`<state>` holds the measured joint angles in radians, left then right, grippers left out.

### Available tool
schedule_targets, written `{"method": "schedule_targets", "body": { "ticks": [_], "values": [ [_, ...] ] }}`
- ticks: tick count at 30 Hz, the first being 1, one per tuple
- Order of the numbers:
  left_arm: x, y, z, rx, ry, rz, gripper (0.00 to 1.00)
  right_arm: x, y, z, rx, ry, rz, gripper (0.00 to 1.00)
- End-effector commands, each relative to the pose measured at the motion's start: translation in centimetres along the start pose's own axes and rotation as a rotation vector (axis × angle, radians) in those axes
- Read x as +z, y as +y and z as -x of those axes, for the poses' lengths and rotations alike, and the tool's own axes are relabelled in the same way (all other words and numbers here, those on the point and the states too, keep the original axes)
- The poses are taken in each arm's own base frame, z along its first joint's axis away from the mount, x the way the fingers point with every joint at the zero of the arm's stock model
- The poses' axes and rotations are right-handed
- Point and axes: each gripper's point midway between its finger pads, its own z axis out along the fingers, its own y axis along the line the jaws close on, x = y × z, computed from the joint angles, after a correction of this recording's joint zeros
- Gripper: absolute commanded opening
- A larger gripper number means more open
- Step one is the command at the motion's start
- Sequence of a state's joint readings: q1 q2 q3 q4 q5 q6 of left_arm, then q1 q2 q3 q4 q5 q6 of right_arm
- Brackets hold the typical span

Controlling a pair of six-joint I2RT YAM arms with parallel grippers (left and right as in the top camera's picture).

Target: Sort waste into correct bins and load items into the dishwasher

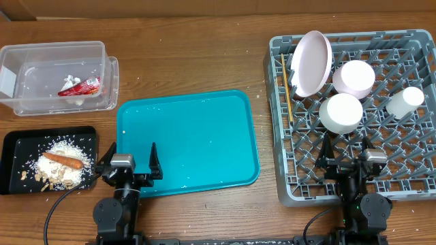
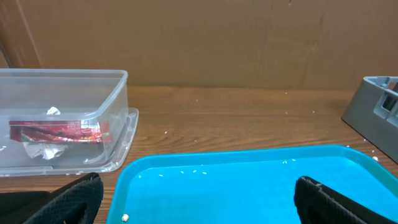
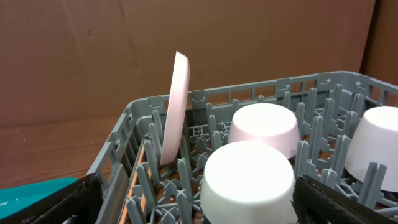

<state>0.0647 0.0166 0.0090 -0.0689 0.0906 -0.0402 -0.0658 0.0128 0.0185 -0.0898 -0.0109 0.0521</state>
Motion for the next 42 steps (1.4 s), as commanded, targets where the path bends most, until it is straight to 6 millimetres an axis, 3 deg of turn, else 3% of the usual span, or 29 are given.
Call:
{"method": "schedule_targets", "body": {
  "ticks": [1,42],
  "values": [
    [-0.05,0.19,-0.04,0.06,-0.004,0.014,1.0,0.0,-0.37,-0.11,-0.004,-0.007,-0.016,1.0],
    [-0.04,0.18,-0.03,0.09,-0.004,0.013,1.0,0.0,-0.37,-0.11,-0.004,-0.007,-0.016,1.0]
  ]
}}
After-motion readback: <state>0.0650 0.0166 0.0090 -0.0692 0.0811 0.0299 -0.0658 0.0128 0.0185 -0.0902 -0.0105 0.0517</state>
